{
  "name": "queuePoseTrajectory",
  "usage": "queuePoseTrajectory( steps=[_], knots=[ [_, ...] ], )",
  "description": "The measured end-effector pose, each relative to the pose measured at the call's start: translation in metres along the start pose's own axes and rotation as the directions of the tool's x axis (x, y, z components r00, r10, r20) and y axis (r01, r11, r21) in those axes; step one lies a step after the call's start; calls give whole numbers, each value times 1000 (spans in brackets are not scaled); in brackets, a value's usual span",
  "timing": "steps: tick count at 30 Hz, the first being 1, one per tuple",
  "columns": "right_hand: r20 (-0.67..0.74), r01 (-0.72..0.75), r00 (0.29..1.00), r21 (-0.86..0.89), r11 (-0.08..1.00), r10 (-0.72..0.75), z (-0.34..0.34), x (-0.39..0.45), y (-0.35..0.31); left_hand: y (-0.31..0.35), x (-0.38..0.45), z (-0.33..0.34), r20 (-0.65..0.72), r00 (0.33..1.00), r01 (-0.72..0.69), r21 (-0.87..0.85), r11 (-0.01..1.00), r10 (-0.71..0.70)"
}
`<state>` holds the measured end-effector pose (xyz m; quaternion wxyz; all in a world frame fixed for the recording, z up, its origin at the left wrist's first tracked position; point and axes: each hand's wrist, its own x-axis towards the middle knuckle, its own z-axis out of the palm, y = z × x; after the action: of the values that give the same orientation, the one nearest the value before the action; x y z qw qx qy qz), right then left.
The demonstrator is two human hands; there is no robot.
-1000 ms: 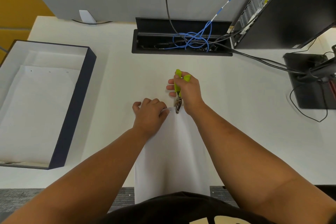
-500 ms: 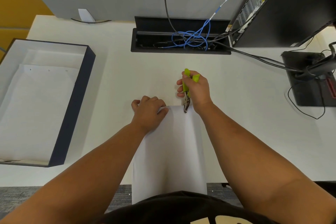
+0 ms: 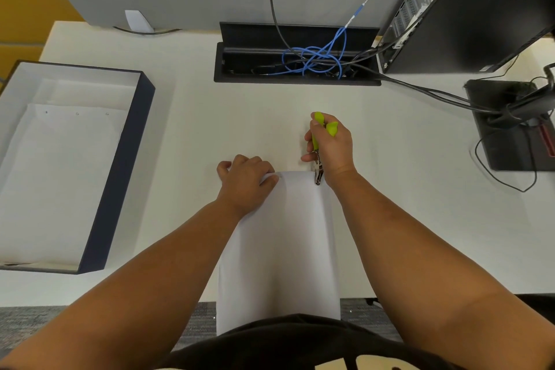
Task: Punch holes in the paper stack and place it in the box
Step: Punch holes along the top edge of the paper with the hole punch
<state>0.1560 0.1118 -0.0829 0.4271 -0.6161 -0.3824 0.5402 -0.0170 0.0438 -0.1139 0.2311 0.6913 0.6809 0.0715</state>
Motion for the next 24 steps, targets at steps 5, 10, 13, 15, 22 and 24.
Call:
queuePoseTrajectory(
  steps=[5, 10, 13, 15, 22, 24],
  knots=[
    [-43, -7, 999, 35, 999, 9, 2, -1, 0, -2, 1, 1, -2, 1000, 3, -14, 1000, -3],
    [-42, -16, 999, 56, 998, 18, 4, 0, 1, -1, 2, 1, -14, 1000, -4, -24, 1000, 4],
    [-32, -12, 999, 48, 999, 14, 5, -1, 1, -1, 2, 1, -17, 1000, -5, -23, 1000, 4],
    [-30, -8, 999, 57, 998, 10, 5, -1, 1, -2, 2, 0, -16, 1000, -6, -17, 1000, 6],
    [-21, 37, 999, 43, 998, -36, 6, -2, 2, -2, 2, 0, -11, 1000, -12, -14, 1000, 11],
    [-30, 47, 998, 40, 998, -46, 6, -2, 3, -2, 2, 0, -10, 1000, -11, -13, 1000, 11]
  ],
)
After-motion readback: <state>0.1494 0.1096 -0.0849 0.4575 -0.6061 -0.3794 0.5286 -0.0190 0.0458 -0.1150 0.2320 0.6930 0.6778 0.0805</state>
